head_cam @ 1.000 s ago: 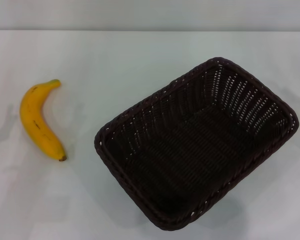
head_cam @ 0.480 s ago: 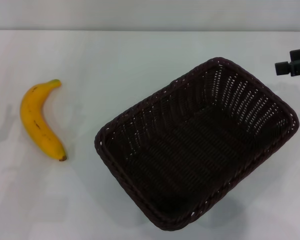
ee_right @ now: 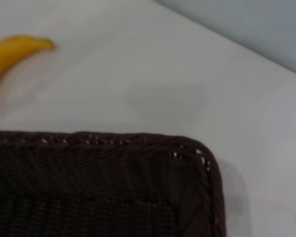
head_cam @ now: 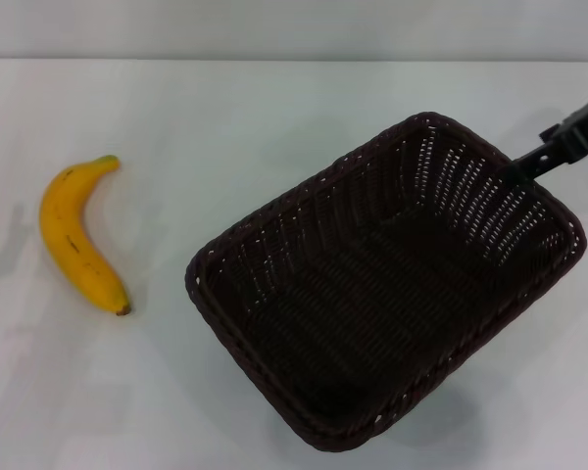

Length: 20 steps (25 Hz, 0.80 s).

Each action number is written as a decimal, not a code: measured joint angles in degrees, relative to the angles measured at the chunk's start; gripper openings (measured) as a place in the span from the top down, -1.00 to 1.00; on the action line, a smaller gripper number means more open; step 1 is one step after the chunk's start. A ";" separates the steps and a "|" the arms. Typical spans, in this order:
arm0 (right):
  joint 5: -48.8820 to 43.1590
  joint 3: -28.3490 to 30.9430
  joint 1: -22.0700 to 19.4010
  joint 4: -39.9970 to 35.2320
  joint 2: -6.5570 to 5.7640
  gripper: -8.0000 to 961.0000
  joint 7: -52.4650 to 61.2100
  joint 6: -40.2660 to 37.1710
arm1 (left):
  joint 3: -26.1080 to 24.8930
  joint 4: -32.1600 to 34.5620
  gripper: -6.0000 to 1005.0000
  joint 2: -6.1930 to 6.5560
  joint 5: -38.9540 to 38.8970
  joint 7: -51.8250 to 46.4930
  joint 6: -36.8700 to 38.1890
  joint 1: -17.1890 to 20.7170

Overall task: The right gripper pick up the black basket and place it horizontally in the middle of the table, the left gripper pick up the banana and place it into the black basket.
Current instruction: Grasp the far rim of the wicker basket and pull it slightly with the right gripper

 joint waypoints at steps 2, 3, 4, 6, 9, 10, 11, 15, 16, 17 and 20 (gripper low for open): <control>-3.18 -1.26 2.42 0.94 1.01 -0.75 1.31 0.16 | -0.01 0.00 -0.76 0.00 -0.01 0.00 0.00 0.06; -4.08 -1.98 3.33 1.75 1.30 -0.75 1.90 0.34 | -0.01 0.00 -0.76 0.00 -0.01 0.00 -0.02 0.08; -4.28 -3.28 4.36 2.95 1.31 -0.75 2.76 0.25 | 0.01 0.00 -0.76 0.00 0.02 -0.01 -0.06 0.10; -4.57 -5.65 5.75 5.01 1.25 -0.75 4.35 -0.47 | 0.02 0.00 -0.76 0.00 0.04 0.00 -0.16 0.19; -5.89 -9.36 7.43 7.97 1.30 -0.75 6.77 -2.25 | 0.04 0.00 -0.76 0.00 0.05 0.00 -0.30 0.31; -6.27 -10.29 7.88 8.77 1.35 -0.75 7.48 -2.84 | 0.05 0.01 -0.76 0.00 0.06 0.00 -0.32 0.32; -6.73 -11.41 8.36 9.64 1.37 -0.75 8.56 -3.60 | 0.05 0.07 -0.76 0.00 0.06 0.00 -0.36 0.35; -9.16 -14.18 10.39 12.54 1.35 -0.70 12.12 -5.77 | 0.05 0.43 -0.76 0.00 0.06 0.09 -0.72 0.33; -10.51 -14.34 11.61 14.33 1.40 -0.67 13.02 -6.24 | 0.05 0.52 -0.76 0.00 0.06 0.15 -0.80 0.25; -10.93 -14.35 12.20 15.21 1.41 -0.65 13.34 -6.44 | 0.05 0.59 -0.76 0.00 0.06 0.23 -0.83 0.17; -11.79 -14.41 14.31 18.52 1.42 -0.57 14.13 -6.93 | 0.05 0.82 -0.76 0.04 0.04 0.42 -0.89 -0.04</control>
